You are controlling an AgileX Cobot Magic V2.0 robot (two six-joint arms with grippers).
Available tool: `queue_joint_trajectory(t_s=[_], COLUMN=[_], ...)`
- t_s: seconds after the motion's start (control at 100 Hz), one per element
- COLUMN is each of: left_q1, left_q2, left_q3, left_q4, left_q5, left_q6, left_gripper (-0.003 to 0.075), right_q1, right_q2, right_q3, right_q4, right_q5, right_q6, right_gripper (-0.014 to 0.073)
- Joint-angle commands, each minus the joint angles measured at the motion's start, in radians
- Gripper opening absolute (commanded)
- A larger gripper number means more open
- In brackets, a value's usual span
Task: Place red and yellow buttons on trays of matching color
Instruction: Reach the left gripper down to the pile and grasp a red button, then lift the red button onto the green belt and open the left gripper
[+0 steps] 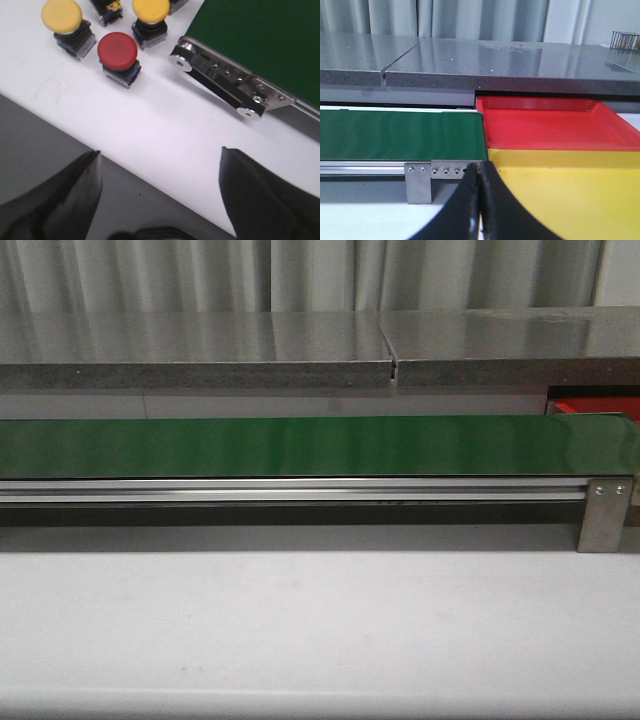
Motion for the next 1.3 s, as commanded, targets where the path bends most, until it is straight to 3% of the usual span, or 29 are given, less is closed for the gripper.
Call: queue_joint_trajectory(t_s=[0.0,0.24,1.29], left_q1=[0.032,0.086,0.086], left_q2=[0.016,0.143,0.613], left_q3=[-0.042,-0.092,-0.377], left_q4=[-0.024,-0.030,-0.063], left_q5=[-0.011,0.015,-0.045], left_q6=[-0.013,-0.013,-0.013], left_gripper=[0.0492,0.0492,0.0492], right_q1=[-0.007,-0.007,-0.007], right_q2=[-0.012,-0.012,-0.012], right_q3=[-0.022,-0.022,-0.022], right_q4=[-0.011,-0.011,-0.011], right_q5=[-0.075,-0.075,-0.075], right_q6=[-0.004,-0.004,-0.004], right_gripper=[-0.0074,-0.0074,-0.0074])
